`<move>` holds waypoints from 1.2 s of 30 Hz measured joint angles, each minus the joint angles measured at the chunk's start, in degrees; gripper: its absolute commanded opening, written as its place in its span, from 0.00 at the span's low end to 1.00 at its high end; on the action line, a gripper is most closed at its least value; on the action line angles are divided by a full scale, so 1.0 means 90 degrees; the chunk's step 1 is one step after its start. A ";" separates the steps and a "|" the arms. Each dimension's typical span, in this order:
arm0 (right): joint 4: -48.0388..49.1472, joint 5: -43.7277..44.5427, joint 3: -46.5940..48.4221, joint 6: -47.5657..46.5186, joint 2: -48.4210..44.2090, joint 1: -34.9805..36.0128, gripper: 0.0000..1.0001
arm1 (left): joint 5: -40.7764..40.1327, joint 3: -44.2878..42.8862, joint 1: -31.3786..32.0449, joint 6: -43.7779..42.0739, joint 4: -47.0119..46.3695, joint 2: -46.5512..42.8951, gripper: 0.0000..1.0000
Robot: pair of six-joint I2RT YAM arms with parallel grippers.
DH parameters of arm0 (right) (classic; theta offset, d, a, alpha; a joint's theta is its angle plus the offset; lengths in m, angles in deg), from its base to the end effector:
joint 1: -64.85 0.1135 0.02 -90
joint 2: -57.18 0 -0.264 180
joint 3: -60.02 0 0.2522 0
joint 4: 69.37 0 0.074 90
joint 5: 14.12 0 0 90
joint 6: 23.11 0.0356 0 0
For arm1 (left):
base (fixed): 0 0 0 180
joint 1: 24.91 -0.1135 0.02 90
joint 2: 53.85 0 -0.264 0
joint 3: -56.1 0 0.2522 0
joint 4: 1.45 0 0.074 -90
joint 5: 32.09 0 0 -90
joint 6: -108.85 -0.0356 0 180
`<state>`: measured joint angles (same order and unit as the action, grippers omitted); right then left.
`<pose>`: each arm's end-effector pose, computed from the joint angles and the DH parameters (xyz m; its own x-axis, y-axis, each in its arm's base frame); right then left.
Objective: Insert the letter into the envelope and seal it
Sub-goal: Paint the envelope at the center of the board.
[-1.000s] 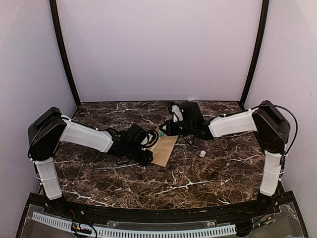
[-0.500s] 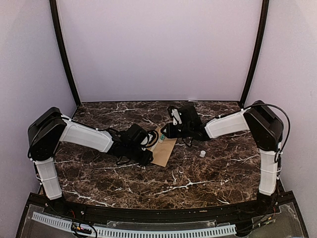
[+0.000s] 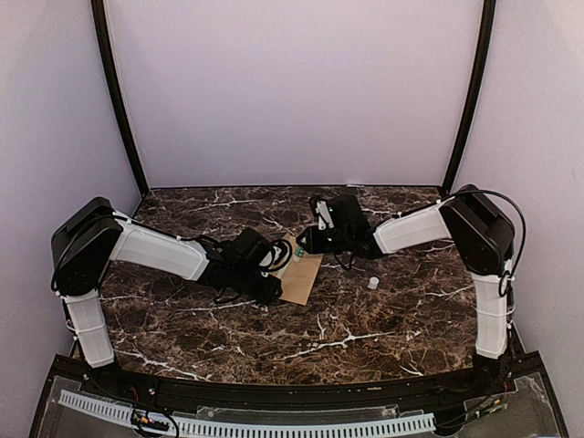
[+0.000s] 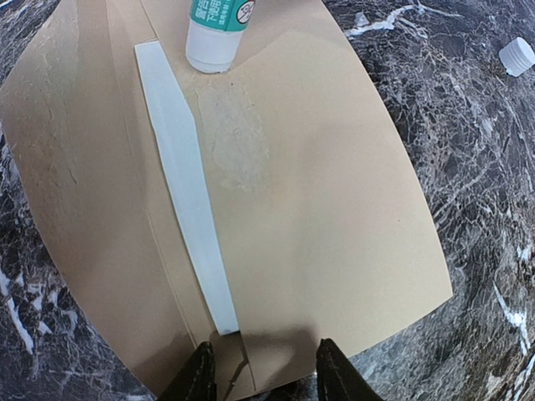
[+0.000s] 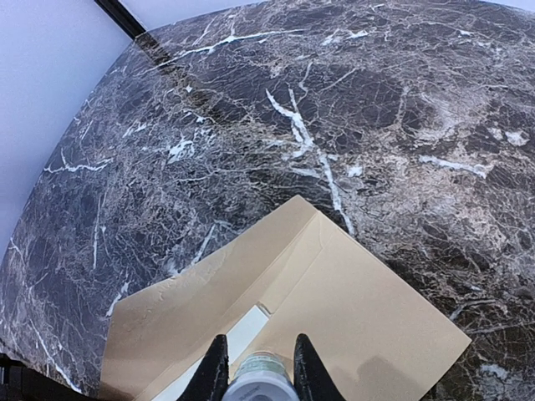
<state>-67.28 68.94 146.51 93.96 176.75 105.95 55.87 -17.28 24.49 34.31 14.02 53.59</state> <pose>0.3403 0.3026 0.1492 -0.6780 0.0080 -0.7350 -0.4740 0.7595 0.4455 0.2477 -0.2871 0.1408 -0.6754 0.3787 -0.6328 0.5849 0.7977 -0.1469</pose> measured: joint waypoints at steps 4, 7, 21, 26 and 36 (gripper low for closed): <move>0.0015 -0.0049 0.0000 -0.0002 0.0005 -0.0002 0.00 | 0.0000 0.0000 0.0000 0.0015 0.0000 0.0000 0.41; 0.0058 -0.0126 -0.0034 0.0000 0.0005 -0.0002 0.00 | 0.0000 -0.0007 0.0000 0.0027 0.0002 0.0002 0.41; 0.0568 -0.0576 -0.0359 0.0053 -0.0002 -0.0017 0.00 | 0.0000 -0.0041 0.0000 0.0029 0.0046 0.0017 0.41; 0.0566 -0.0617 -0.0430 0.0051 -0.0061 0.0027 0.00 | 0.0000 -0.0056 0.0000 0.0029 0.0063 0.0024 0.41; 0.0510 -0.0690 -0.0515 0.0051 -0.0134 0.0172 0.00 | -0.0002 -0.0097 0.0002 0.0039 0.0114 0.0039 0.40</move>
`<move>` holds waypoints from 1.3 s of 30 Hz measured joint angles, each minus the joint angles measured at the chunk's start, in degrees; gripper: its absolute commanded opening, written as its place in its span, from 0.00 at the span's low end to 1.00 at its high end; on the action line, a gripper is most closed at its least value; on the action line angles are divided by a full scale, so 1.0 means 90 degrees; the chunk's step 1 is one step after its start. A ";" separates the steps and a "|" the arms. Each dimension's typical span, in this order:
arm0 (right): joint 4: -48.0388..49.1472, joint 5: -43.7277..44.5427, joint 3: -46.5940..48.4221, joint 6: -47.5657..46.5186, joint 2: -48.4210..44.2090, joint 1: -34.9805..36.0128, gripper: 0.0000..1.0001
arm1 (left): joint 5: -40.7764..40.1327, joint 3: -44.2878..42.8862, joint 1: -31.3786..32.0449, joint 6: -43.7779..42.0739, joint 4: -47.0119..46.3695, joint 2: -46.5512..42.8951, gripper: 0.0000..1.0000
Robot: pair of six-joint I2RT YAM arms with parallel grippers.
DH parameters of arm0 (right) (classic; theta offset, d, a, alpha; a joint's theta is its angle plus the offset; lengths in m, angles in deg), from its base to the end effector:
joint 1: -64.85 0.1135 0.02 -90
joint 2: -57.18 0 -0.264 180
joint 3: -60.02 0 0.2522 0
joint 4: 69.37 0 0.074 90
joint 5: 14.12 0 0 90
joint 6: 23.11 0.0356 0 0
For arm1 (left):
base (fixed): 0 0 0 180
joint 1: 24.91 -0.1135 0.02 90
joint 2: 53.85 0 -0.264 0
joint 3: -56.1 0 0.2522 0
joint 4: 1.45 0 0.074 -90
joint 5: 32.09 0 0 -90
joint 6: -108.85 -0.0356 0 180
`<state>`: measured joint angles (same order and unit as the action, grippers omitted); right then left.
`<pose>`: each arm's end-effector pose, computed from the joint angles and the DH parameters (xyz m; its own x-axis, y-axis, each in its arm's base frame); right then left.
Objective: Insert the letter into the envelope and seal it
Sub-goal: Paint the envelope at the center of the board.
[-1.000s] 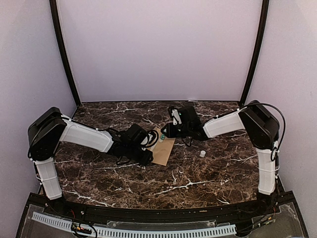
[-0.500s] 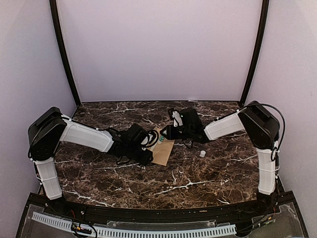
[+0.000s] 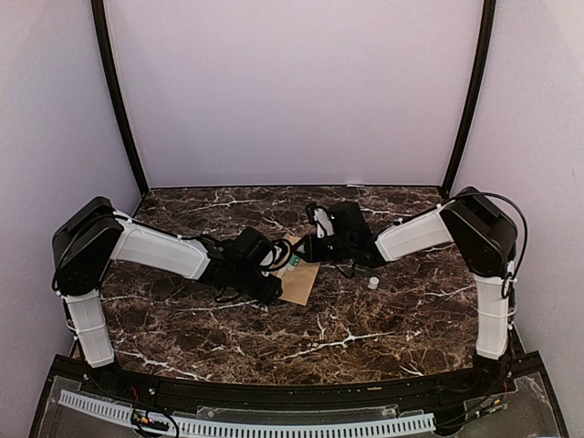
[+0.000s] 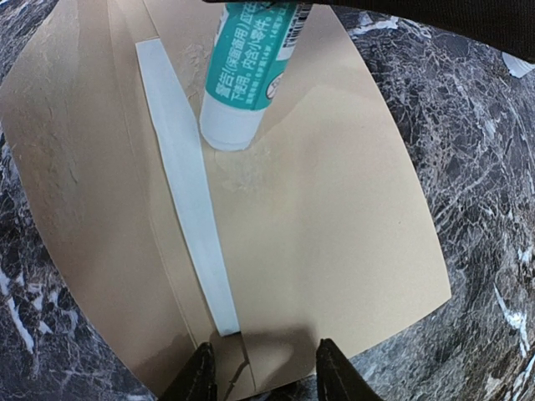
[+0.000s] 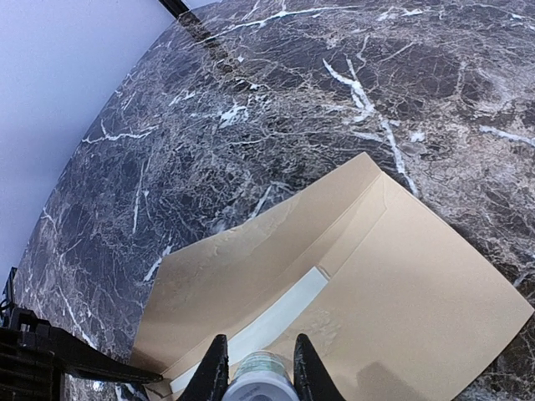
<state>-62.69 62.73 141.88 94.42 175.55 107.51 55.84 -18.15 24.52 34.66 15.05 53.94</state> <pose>0.3199 0.3058 0.1417 -0.6965 -0.0297 -0.7170 -0.5448 0.6722 0.5013 0.2489 -0.2888 0.1415 -0.6824 0.3783 -0.6255 0.5801 0.8009 -0.1483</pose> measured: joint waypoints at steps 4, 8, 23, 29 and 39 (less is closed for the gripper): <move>-0.0024 -0.0015 -0.0053 0.0000 -0.0056 0.0066 0.00 | 0.0002 0.0000 -0.0002 0.0015 0.0005 0.0000 0.40; -0.0100 -0.0017 -0.0085 0.0000 -0.0107 0.0136 0.00 | 0.0000 -0.0002 0.0000 0.0034 0.0007 0.0000 0.40; -0.0328 -0.0010 -0.0333 0.0080 -0.0440 0.0323 0.00 | -0.0044 -0.0002 0.0000 0.0061 -0.0005 0.0002 0.40; -0.0425 0.0333 -0.0782 0.0141 -0.1355 0.0352 0.00 | -0.0070 0.0000 -0.0002 0.0092 -0.0002 -0.0012 0.42; -0.0236 0.1178 -0.1321 0.0180 -0.2856 0.0272 0.00 | -0.0136 0.0347 -0.0002 0.0158 0.0185 -0.0867 0.69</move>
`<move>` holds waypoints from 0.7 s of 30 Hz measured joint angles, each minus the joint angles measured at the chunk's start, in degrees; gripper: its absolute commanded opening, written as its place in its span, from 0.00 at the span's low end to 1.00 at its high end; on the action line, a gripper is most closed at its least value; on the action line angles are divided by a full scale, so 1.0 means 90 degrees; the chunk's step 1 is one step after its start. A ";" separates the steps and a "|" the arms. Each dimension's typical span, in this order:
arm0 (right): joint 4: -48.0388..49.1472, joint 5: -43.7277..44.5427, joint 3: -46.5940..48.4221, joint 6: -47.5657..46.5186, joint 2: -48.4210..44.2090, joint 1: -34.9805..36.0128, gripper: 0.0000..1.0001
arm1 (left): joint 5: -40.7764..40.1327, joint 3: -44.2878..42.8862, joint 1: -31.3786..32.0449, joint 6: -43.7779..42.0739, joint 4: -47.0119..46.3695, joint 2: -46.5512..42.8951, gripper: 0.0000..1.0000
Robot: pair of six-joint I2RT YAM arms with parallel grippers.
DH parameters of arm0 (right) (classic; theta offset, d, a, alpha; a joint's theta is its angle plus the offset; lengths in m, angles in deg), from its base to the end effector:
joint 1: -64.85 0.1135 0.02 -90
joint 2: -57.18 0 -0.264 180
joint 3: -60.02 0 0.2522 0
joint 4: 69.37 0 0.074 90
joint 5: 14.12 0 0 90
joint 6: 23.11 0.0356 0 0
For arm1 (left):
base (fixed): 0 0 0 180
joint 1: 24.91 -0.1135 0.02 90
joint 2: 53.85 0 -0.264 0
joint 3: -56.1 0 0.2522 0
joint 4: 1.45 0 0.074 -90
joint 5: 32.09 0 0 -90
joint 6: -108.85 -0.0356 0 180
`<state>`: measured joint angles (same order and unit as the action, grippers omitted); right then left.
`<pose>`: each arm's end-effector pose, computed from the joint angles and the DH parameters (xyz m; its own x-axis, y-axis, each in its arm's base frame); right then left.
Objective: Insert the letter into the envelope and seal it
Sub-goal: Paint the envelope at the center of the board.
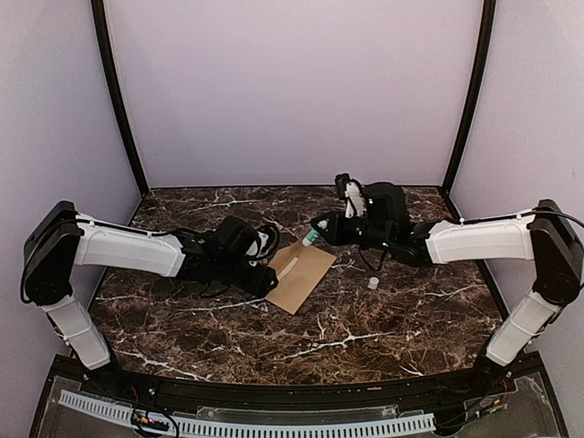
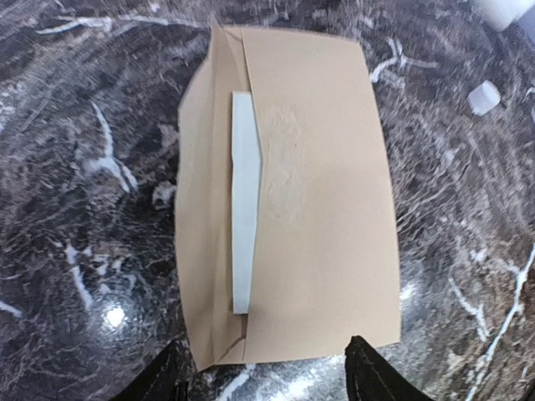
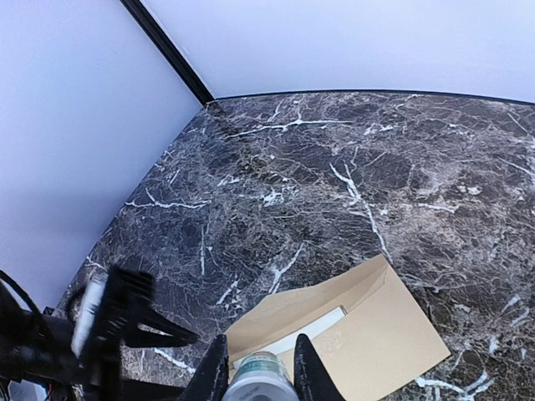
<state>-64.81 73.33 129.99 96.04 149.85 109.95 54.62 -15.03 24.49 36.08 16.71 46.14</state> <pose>0.2594 0.2626 0.2458 -0.5512 0.1363 -0.8232 -0.5370 0.6971 0.4750 0.2367 -0.2730 0.1716 -0.6717 0.3293 -0.6636 0.5587 0.8135 -0.1618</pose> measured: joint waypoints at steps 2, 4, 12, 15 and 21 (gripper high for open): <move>0.0036 0.0007 -0.0155 0.0029 -0.0109 -0.0046 0.00 | -0.0146 0.0155 0.0000 0.0010 -0.0068 -0.0532 0.76; 0.0097 -0.0019 -0.0345 0.0061 -0.0219 -0.0092 0.00 | -0.0296 0.0321 0.0000 0.0012 -0.0228 -0.1115 0.83; 0.0442 -0.1098 -0.0568 0.0107 -0.0534 -0.0143 0.00 | -0.0138 0.0532 -0.0007 0.0036 -0.1013 -0.2667 0.95; 0.0539 -0.1766 -0.0476 0.0107 -0.0578 -0.0143 0.00 | 0.0313 0.0452 -0.0051 0.0029 -0.1183 -0.2713 0.96; 0.0631 -0.2798 -0.0185 0.0107 -0.0578 -0.0124 0.00 | 0.1411 0.0376 -0.0202 -0.0012 -0.1481 -0.2713 0.96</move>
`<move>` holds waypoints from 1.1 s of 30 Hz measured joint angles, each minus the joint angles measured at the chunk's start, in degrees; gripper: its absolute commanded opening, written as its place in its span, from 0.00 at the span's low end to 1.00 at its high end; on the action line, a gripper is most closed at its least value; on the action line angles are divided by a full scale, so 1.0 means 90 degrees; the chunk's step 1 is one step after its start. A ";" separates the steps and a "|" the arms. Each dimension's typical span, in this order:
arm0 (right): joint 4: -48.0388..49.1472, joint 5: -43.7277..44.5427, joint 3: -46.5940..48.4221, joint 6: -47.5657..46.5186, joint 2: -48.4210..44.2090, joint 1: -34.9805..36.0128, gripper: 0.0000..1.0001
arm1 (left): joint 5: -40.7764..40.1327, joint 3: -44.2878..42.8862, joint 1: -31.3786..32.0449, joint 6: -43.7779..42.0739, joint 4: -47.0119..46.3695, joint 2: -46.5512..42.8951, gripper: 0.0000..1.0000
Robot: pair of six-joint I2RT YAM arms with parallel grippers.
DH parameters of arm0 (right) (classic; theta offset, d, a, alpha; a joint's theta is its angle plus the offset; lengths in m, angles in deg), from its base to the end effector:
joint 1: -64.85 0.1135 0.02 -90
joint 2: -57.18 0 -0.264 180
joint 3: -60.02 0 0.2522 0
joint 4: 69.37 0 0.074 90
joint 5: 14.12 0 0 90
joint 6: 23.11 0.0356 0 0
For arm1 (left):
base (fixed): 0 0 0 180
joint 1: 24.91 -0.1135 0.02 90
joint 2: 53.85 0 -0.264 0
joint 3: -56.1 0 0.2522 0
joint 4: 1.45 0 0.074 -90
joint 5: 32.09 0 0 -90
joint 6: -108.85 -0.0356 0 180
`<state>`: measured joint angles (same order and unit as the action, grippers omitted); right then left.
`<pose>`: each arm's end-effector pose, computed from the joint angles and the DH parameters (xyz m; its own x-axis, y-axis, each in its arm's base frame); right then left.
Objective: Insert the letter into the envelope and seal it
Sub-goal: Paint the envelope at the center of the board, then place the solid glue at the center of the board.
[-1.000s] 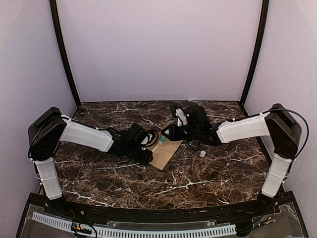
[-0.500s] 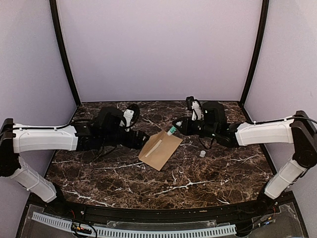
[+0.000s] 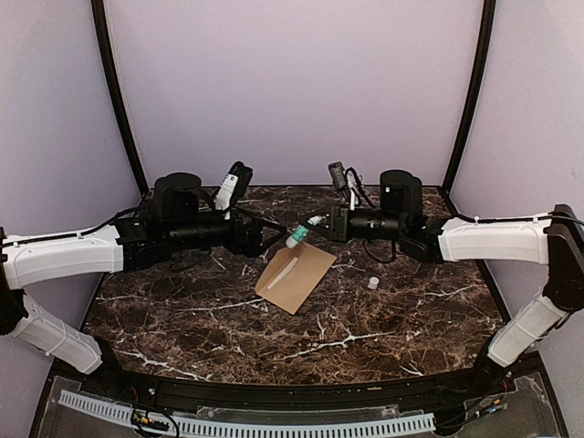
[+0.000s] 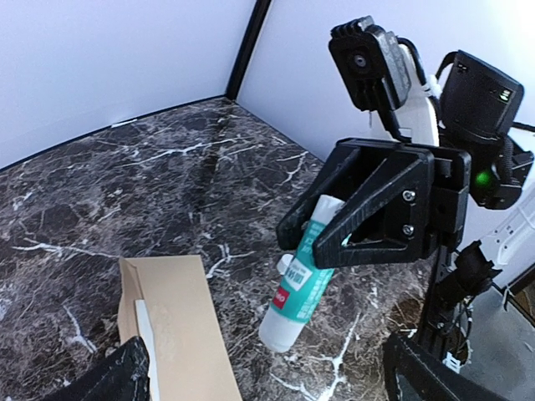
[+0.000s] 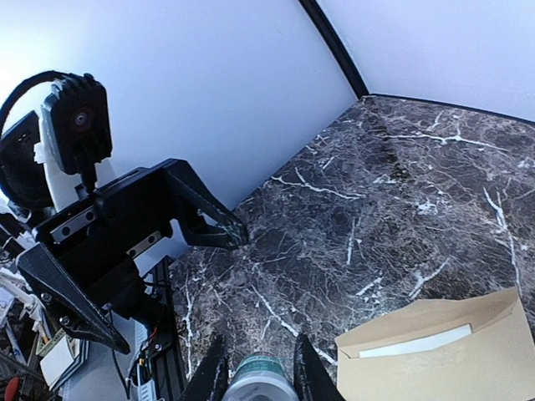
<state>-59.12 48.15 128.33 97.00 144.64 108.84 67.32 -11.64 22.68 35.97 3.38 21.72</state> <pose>0.2409 0.2555 0.2782 -0.5706 0.0664 -0.8185 -0.7621 0.3286 0.5579 0.2051 -0.2332 0.3109 -0.3874 -0.0065 -0.9219 0.7554 0.5709 -0.3215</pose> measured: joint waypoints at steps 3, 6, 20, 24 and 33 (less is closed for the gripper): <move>0.0041 -0.0262 0.0083 0.0002 0.0000 0.0032 0.00 | 0.0542 -0.0012 -0.0056 -0.0002 -0.0182 0.0000 0.97; 0.0044 -0.0219 0.0051 0.0002 -0.0068 0.0061 0.00 | 0.0733 0.0051 -0.0185 0.0041 -0.0379 -0.0010 0.99; 0.0066 0.1319 -0.0719 0.0010 -0.1078 0.0022 0.00 | 0.1549 0.0466 -0.1979 0.1343 -0.0831 0.1751 0.67; 0.0044 0.1554 -0.0959 0.0068 -0.1139 -0.0049 0.00 | 0.1549 0.0041 -0.1984 0.1428 -0.0729 0.2727 0.56; 0.0056 0.1855 -0.1141 0.0100 -0.1226 -0.0112 0.00 | 0.1209 -0.0556 -0.1984 0.1188 -0.0464 0.3568 0.46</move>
<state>-58.62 64.85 118.06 97.90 133.61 107.83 78.20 -16.65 4.82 46.66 -0.80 53.83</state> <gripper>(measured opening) 0.203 0.482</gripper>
